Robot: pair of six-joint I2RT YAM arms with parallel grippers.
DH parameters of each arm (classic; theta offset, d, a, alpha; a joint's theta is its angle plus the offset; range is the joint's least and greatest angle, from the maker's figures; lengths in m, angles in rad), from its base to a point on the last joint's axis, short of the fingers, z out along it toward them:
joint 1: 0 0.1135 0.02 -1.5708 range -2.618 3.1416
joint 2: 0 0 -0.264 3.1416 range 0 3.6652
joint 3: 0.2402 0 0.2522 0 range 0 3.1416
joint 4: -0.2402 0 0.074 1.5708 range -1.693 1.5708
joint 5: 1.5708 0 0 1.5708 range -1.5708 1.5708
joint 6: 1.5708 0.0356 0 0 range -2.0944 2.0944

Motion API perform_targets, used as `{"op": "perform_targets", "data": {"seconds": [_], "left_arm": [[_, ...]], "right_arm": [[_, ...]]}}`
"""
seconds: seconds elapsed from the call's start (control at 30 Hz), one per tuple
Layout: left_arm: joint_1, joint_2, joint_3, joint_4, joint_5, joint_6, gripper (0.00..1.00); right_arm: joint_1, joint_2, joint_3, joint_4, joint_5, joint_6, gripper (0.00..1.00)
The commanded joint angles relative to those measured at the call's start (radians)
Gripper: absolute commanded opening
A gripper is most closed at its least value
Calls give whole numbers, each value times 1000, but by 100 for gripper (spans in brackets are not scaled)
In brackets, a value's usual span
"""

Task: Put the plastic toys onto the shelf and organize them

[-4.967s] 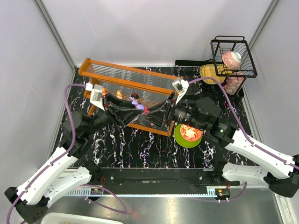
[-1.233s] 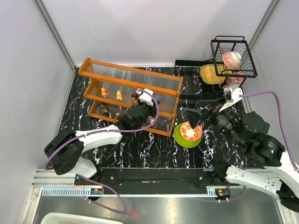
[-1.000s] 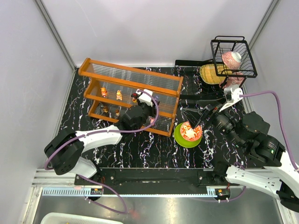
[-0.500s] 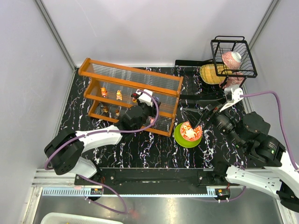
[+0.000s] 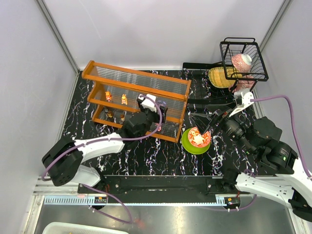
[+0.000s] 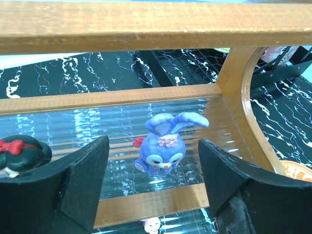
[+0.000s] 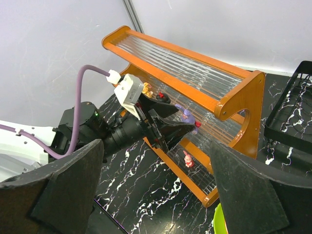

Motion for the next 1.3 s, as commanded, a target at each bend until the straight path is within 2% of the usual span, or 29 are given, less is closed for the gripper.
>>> {"op": "perform_targets", "data": {"seconds": [0.0,0.23,0.27,0.37,0.5,0.57,0.6,0.8,0.9,1.13,1.27], "left_arm": [[-10,-77,-27,32,-44,-22,82],[-61,-272,-123,-36,-71,-97,99],[-71,-298,-128,-64,-85,-124,99],[-110,-415,-131,-240,-119,-224,99],[-111,-576,-97,-620,-134,-394,99],[-111,-622,-78,-748,-171,-492,99],[-111,-666,-71,-862,-177,-514,99],[-113,-754,-15,-1202,-285,-634,99],[-111,-768,2,-1271,-298,-629,99],[-111,-900,-24,-1279,-292,-608,99],[-113,-956,27,-1337,-311,-554,99]], "right_arm": [[1,8,26,10,-2,2,95],[1,3,19,10,4,0,95],[1,3,18,10,7,0,95],[1,0,10,9,24,2,97],[1,2,-17,10,87,34,99],[1,3,-30,7,142,68,100],[1,8,-39,4,163,80,100],[1,81,-74,-49,210,134,100],[1,95,-121,-42,205,160,100],[-1,20,-203,-25,245,194,100],[-7,-3,-220,-49,257,220,99]]}}
